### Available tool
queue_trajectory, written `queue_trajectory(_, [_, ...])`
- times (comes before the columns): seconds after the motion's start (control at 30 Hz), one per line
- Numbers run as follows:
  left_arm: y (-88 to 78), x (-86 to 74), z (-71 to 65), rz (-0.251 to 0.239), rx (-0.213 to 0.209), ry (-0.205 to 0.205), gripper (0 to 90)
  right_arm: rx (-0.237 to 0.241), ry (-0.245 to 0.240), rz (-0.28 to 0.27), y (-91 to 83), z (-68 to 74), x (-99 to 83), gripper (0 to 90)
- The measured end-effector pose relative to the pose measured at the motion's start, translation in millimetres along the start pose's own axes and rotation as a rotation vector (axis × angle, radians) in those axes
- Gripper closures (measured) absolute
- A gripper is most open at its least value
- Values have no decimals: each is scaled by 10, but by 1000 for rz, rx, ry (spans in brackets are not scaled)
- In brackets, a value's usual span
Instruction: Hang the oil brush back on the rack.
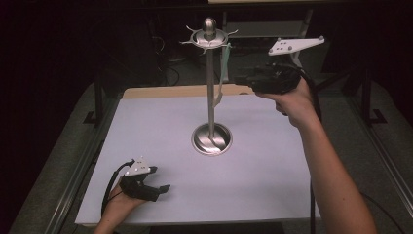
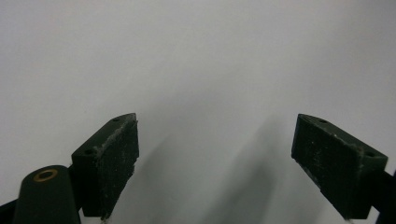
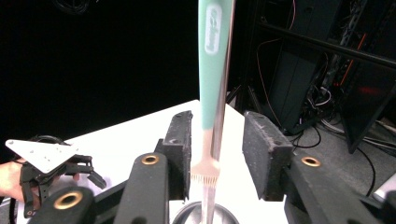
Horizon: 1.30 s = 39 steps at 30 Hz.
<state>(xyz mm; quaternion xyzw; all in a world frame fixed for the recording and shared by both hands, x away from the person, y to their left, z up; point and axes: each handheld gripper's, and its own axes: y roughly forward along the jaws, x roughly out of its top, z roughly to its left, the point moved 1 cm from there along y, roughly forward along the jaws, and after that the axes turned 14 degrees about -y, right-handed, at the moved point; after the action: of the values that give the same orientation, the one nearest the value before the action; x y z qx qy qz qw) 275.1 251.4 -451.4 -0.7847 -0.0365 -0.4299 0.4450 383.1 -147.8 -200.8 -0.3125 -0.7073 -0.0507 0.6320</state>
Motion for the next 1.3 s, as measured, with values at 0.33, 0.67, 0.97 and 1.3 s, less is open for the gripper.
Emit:
queue_trajectory(0.33, [2,-7,11,-1,3,2,146,-36,19,41,-49,27,-314,494])
queue_trajectory(0.67, [15,-6,21,-8,5,-14,146,-49,54,81,-78,46,-702,423])
queue_trajectory(0.97, [0,-15,51,-1,19,-14,146,-52,91,125,-94,115,-1180,395])
queue_trajectory(1.3, [-16,-18,52,-19,19,-20,146,-68,138,149,-162,241,-1604,358])
